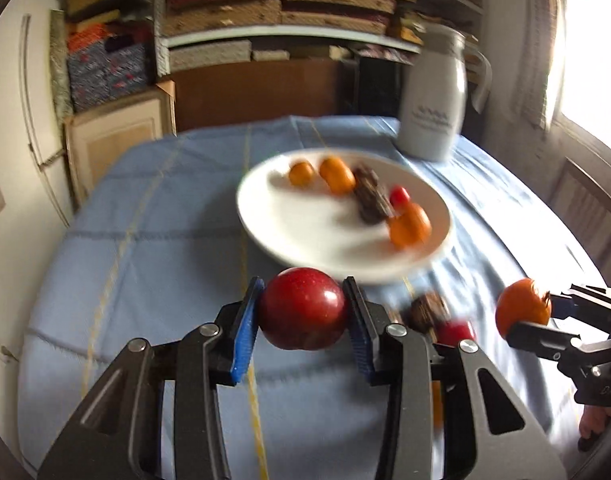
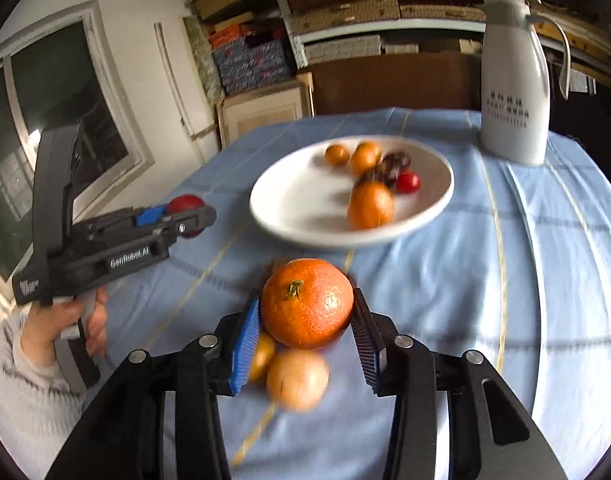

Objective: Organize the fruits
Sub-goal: 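Lower the tomato and orange onto the white plate and open both tools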

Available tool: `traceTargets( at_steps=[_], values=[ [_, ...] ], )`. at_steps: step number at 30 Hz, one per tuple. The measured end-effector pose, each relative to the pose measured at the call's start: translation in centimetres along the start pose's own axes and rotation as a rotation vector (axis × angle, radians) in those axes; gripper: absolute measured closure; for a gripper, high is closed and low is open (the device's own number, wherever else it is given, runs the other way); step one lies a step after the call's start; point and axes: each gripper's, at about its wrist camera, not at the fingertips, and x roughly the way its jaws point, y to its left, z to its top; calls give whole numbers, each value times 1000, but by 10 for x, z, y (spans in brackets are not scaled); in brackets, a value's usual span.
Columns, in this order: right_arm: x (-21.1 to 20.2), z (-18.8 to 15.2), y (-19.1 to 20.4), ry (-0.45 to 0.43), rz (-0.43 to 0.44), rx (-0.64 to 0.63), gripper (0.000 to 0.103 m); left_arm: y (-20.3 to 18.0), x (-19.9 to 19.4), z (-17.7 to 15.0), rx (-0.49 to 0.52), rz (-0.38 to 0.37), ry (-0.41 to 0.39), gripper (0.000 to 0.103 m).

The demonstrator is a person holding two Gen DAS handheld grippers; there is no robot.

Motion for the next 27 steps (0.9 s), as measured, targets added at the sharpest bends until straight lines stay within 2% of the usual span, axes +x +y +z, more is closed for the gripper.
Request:
traceTargets(
  at_steps=[5, 9, 12, 13, 15, 17, 21, 23, 27],
  values=[
    [50, 46, 0, -28, -41, -20, 59, 7, 36, 34, -39, 23, -10, 63],
    [89, 60, 0, 11, -48, -31, 59, 12, 84, 53, -41, 24, 42, 63],
    [103, 63, -2, 24, -42, -29, 57, 11, 115, 59, -25, 27, 80, 62],
    [107, 63, -2, 36, -34, -26, 57, 11, 119, 57, -23, 33, 78, 57],
    [110, 61, -4, 39, -32, -24, 51, 10, 123, 55, -10, 35, 83, 50],
    [110, 58, -4, 42, -36, -33, 51, 11, 122, 54, -8, 36, 73, 40],
    [96, 57, -1, 10, -25, -36, 51, 11, 107, 52, -10, 35, 42, 37],
    [88, 55, 0, 3, -13, -40, 50, 10, 99, 51, -15, 34, 24, 31],
    [80, 49, 1, -7, -7, -46, 48, 9, 83, 44, -4, 43, 4, 27]
  ],
)
